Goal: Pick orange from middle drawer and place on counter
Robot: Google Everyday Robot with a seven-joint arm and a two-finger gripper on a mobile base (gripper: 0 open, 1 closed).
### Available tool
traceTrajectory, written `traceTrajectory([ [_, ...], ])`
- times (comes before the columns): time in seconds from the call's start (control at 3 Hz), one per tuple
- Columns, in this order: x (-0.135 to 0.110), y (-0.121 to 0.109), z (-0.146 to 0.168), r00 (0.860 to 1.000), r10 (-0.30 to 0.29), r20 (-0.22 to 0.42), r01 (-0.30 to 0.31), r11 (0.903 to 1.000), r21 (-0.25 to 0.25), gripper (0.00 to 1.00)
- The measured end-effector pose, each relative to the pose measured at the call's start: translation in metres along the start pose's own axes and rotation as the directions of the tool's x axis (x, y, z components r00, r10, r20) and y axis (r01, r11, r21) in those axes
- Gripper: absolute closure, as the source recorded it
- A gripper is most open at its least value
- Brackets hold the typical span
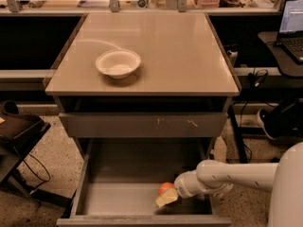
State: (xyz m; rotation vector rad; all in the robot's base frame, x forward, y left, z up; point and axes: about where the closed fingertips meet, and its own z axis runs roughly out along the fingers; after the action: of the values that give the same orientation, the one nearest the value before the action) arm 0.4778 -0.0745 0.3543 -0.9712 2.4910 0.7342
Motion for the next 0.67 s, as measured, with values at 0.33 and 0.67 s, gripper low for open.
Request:
traceTrajectory([
  [0.33,0.0000,0.0000,0.0000,1.000,0.000,0.000,0.000,1.0000,0.000,0.19],
  [0.67,0.0000,0.0000,0.0000,1.000,0.000,0.000,0.000,1.0000,0.000,0.41],
])
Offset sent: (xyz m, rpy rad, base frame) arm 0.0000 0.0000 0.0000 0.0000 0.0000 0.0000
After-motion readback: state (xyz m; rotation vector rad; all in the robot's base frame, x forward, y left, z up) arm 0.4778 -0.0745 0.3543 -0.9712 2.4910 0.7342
